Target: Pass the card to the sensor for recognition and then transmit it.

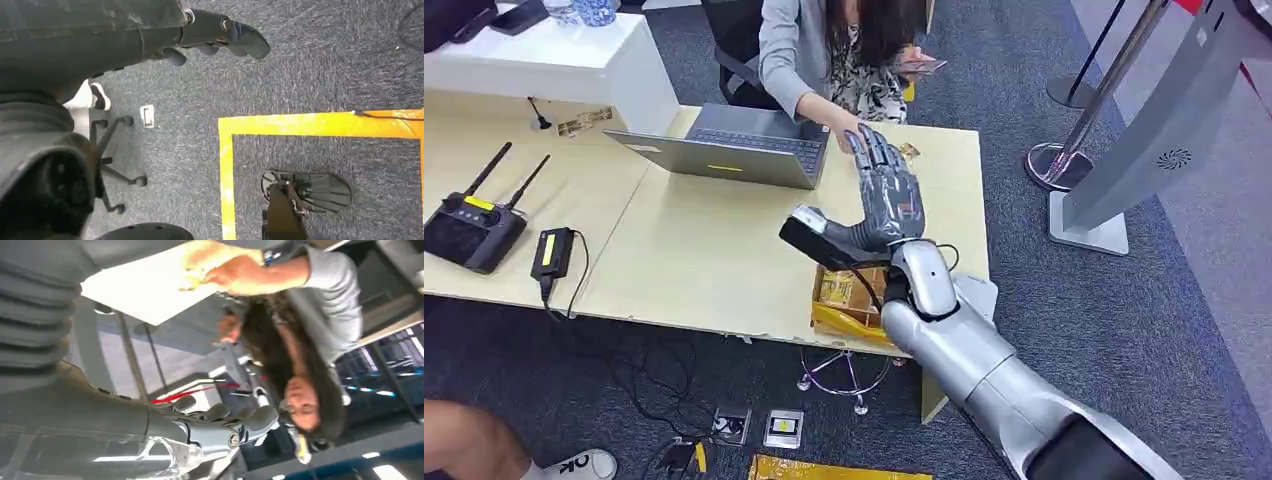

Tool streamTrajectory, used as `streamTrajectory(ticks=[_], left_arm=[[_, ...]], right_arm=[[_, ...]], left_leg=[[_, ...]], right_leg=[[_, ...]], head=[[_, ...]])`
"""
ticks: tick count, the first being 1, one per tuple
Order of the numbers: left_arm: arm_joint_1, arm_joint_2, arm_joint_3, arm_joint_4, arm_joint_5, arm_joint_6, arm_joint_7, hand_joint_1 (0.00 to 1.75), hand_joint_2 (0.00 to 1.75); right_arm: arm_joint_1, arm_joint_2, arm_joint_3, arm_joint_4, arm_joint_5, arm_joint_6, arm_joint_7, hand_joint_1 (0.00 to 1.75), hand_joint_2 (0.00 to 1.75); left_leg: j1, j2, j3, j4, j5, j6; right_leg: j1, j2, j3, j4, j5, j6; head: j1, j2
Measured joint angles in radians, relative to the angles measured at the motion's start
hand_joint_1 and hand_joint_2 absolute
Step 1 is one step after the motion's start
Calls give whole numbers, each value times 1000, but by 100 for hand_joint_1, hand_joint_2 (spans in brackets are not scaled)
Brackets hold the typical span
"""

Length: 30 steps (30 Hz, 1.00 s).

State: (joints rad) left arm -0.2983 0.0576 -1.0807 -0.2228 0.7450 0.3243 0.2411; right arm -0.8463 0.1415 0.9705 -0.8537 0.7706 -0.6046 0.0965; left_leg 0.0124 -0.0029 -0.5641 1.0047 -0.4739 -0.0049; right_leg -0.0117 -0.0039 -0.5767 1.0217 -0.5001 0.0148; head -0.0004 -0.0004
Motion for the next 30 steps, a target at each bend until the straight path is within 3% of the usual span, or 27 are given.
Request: streamTrajectory(ticks=[5, 10, 13, 18, 22, 26, 30], left_arm=[[4, 3, 0, 2, 10, 2, -2, 0, 0], [5, 4, 0, 2, 9, 6, -5, 0, 0], [7, 16, 0, 5, 25, 31, -27, 0, 0], [21, 27, 0, 5, 53, 42, -38, 0, 0], [30, 34, 0, 5, 68, 47, -41, 0, 0], [50, 45, 3, 5, 93, 80, -65, 0, 0], [72, 56, 5, 5, 119, 101, -93, 0, 0]], right_arm=[[-18, -61, -53, 0, -3, -10, 35, 0, 0], [-22, -75, -66, 0, -10, -10, 45, 0, 0], [-49, -215, -178, 15, -108, -13, 94, 0, 0], [-22, -338, -267, 83, -201, -39, 118, 0, 0], [34, -390, -317, 142, -283, -60, 88, 0, 0], [140, -458, -400, 243, -433, -79, -58, 0, 0], [236, -513, -497, 340, -611, -67, -113, 0, 0]], left_leg=[[0, 0, 0, 0, 0, 0], [0, 0, 0, 0, 0, 0], [-1, -1, 0, 1, 0, 0], [-1, -1, 0, 1, 0, 0], [-1, -2, 0, 1, -1, 1], [0, -1, 0, 1, -2, 0], [0, -4, -1, 1, -3, -1]], right_leg=[[0, -1, 0, 0, 0, 0], [0, 0, 0, 0, 0, 0], [-1, -2, 0, 0, 0, 0], [-1, -1, 0, -1, 0, 0], [-1, -2, 1, -1, 0, 0], [-1, -1, -1, -2, 0, 0], [0, -5, 0, -2, -1, 0]], head=[[0, 0], [0, 0], [-1, 0], [0, 0], [0, 0], [-1, 0], [0, 0]])
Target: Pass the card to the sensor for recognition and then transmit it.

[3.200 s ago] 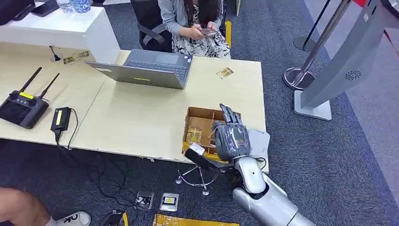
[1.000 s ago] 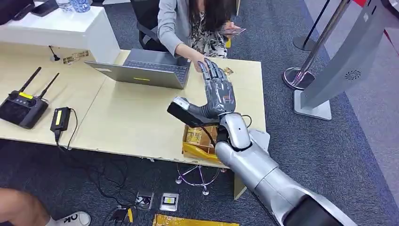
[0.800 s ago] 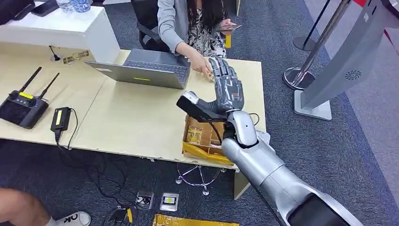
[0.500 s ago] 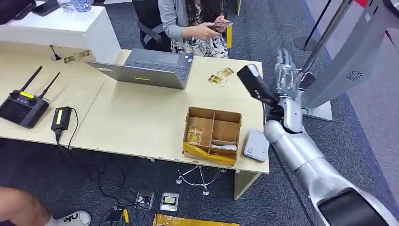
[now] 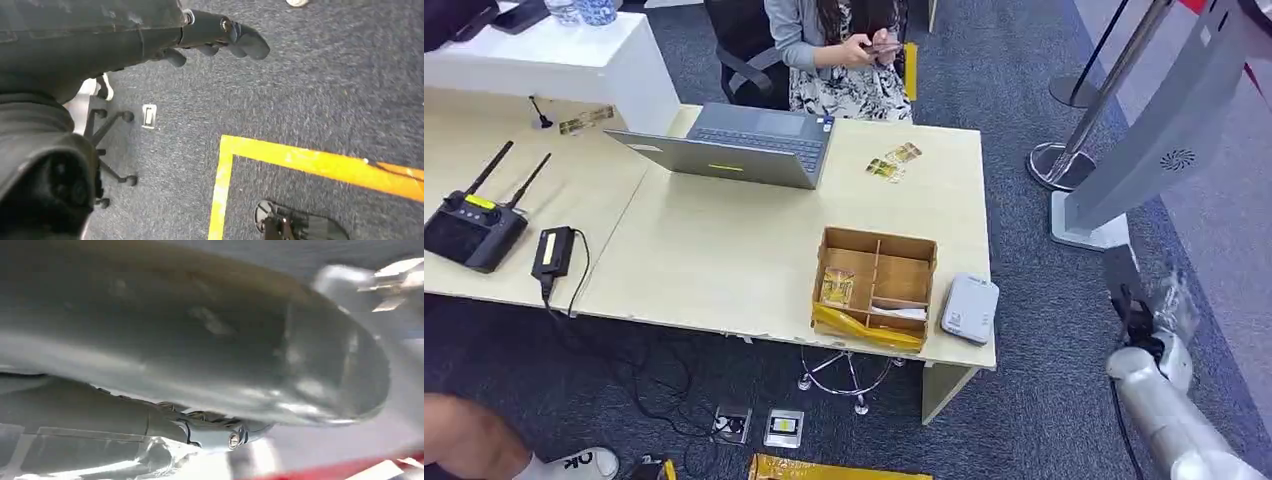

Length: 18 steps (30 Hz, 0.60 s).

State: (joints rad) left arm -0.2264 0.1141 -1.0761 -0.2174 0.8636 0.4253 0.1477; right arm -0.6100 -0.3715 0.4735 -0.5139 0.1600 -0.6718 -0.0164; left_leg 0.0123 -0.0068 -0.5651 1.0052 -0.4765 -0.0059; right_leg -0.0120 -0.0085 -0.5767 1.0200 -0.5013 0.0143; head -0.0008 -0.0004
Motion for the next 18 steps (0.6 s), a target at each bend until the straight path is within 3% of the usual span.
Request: streamTrajectory(ticks=[7, 10, 12, 18], left_arm=[[11, 15, 7, 0, 19, 7, -18, 0, 0], [12, 19, 9, 0, 20, 7, -24, 0, 0], [14, 19, 12, 0, 23, 13, -30, 0, 0], [44, 28, 48, 0, 84, 36, -85, 0, 0]], right_arm=[[161, -49, -128, 113, -144, 89, -21, 0, 0], [232, -50, -184, 149, -285, 155, -62, 0, 0], [277, -41, -236, 168, -340, 168, -83, 0, 0], [383, 35, -326, 219, -427, 196, -55, 0, 0]], left_leg=[[0, 0, 0, 0, -1, 1], [0, 1, 0, 0, -1, 1], [0, 0, 0, -1, -1, 1], [2, 1, 1, -1, -1, 0]], right_leg=[[0, 0, 0, 0, 0, 0], [0, 0, 1, 0, -1, 0], [0, 0, 1, 0, -1, -1], [2, 1, 1, 1, -2, -2]], head=[[0, 0], [0, 0], [0, 0], [-1, 0]])
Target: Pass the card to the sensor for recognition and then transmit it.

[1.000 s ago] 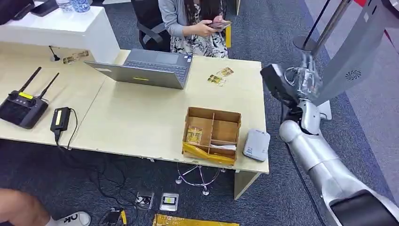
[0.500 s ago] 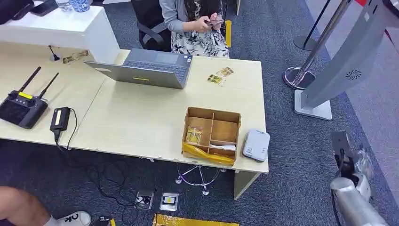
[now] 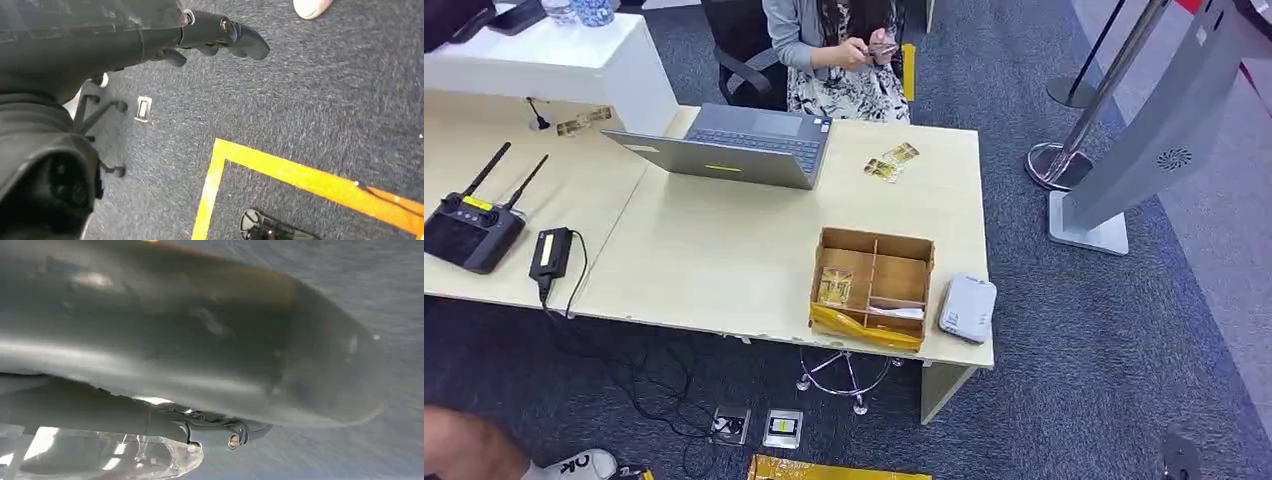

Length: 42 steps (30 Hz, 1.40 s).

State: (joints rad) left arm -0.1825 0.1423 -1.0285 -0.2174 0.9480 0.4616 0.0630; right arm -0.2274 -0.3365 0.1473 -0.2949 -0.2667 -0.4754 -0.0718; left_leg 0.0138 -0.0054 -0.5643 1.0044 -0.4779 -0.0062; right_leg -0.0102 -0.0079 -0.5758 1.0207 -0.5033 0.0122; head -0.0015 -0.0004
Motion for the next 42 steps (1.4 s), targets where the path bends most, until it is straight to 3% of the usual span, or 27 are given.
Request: streamTrajectory(ticks=[4, 8, 11, 13, 21, 33, 36, 39, 42], left_arm=[[17, 0, 20, 0, 13, -5, -29, 0, 0], [17, -2, 35, -1, 31, -39, -26, 0, 0], [16, -5, 45, -1, 33, -31, -44, 0, 0], [14, -6, 52, -1, 24, -10, -56, 0, 0], [18, 5, 59, -1, 33, -27, -32, 0, 0], [24, 8, 68, -1, 54, -46, -57, 0, 0], [24, 5, 79, -1, 104, -57, -61, 0, 0], [35, 0, 124, -1, 229, -104, -109, 0, 0], [58, -10, 173, -1, 271, -99, -188, 0, 0]], right_arm=[[20, 39, -21, 23, 11, 29, -5, 0, 0], [13, 60, -28, 28, 54, 118, -42, 0, 0], [2, 78, -27, 29, 82, 153, -55, 0, 0], [-5, 89, -23, 29, 103, 154, -55, 0, 0], [-17, 109, 6, 33, 135, 151, -9, 0, 0], [-17, 119, 28, 37, 133, 136, -21, 0, 0], [-24, 127, 36, 37, 141, 140, -17, 0, 0], [-29, 133, 51, 37, 142, 132, -11, 0, 0], [-29, 134, 60, 37, 140, 126, -6, 0, 0]], left_leg=[[0, 2, 1, 0, 0, 0], [0, 2, 2, 0, 0, -1], [0, 2, 3, 0, 0, -1], [0, 2, 3, 0, 0, -1], [0, 2, 3, 0, 0, -1], [0, 2, 3, 0, 0, -1], [0, 2, 3, 0, 0, -1], [0, 2, 3, 0, 0, -1], [0, 2, 3, 0, 0, -1]], right_leg=[[0, 2, 0, 0, 0, -1], [0, 3, 2, 0, 0, -1], [0, 3, 2, 0, 0, -1], [0, 2, 2, 0, 0, -1], [0, 2, 2, 0, 0, -1], [0, 2, 2, 0, 0, -1], [0, 3, 2, 0, 0, -1], [0, 3, 2, 0, 0, -1], [0, 3, 2, 0, -1, -1]], head=[[0, 0], [1, 0], [1, 0], [1, 0], [1, 0], [0, 0], [1, 0], [0, 0], [1, 0]])
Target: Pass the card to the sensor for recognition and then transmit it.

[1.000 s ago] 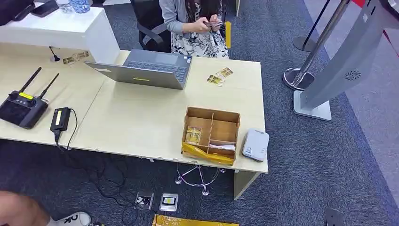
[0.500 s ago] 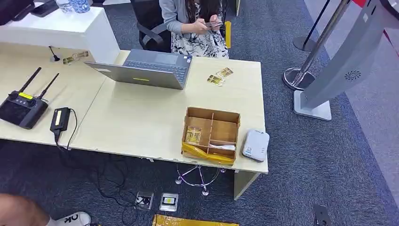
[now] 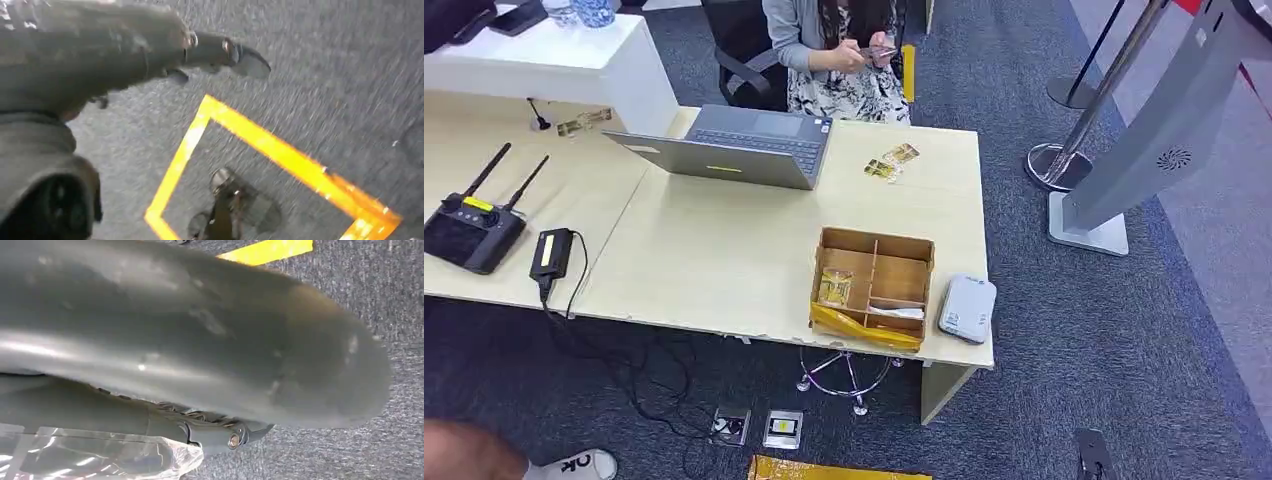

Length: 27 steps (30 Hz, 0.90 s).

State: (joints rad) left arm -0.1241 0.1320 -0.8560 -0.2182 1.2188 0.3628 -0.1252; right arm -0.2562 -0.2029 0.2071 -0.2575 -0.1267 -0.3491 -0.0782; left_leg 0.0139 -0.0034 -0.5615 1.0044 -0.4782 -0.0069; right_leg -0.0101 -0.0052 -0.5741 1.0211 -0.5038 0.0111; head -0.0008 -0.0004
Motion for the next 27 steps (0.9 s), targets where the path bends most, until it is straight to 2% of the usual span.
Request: streamTrajectory(ticks=[4, 5, 10, 15, 18, 24, 26, 27], left_arm=[[15, -3, 38, 0, -14, 13, -13, 0, 0], [15, -2, 38, 0, -36, 28, -10, 0, 0], [7, 8, 36, 0, -118, 55, 42, 0, 0], [-4, 11, 33, 0, -125, 69, 84, 0, 0], [-4, 11, 33, 0, -118, 78, 90, 0, 0], [-4, 15, 28, 0, -128, 113, 80, 0, 0], [-4, 17, 28, 0, -67, 98, 44, 0, 0], [-3, 17, 34, 0, -28, 88, 5, 0, 0]], right_arm=[[1, 0, 17, 0, -4, -12, 7, 0, 0], [2, 0, 20, 0, -14, 4, 22, 0, 0], [15, -1, 25, 2, -55, 80, 47, 0, 0], [14, -1, 35, 2, -53, 95, 50, 0, 0], [11, -2, 47, 2, -44, 92, 50, 0, 0], [11, -2, 56, 2, -56, 60, 36, 0, 0], [11, -2, 57, 2, -56, 55, 36, 0, 0], [12, -2, 58, 2, -64, 47, 32, 0, 0]], left_leg=[[0, 0, 0, 0, 0, 0], [0, 0, 0, 0, 0, 0], [0, 0, 0, 0, 0, -1], [0, 0, 1, 0, 0, -1], [0, 0, 1, 0, 0, -1], [0, 0, 0, 0, 0, -1], [0, 0, 1, 0, 0, -1], [0, 0, 1, 0, 0, -1]], right_leg=[[0, 0, 0, 0, 0, 0], [0, 0, 0, 0, 0, 0], [0, 0, 0, 0, 0, 0], [0, 0, 0, 0, 0, 0], [0, 0, 0, 0, 0, 0], [0, 0, 0, 0, 0, 0], [0, 0, 0, 0, 0, 0], [0, 0, 0, 0, 0, 0]], head=[[0, 0], [0, 0], [0, 0], [0, 0], [0, 0], [0, 0], [0, 0], [0, 0]])
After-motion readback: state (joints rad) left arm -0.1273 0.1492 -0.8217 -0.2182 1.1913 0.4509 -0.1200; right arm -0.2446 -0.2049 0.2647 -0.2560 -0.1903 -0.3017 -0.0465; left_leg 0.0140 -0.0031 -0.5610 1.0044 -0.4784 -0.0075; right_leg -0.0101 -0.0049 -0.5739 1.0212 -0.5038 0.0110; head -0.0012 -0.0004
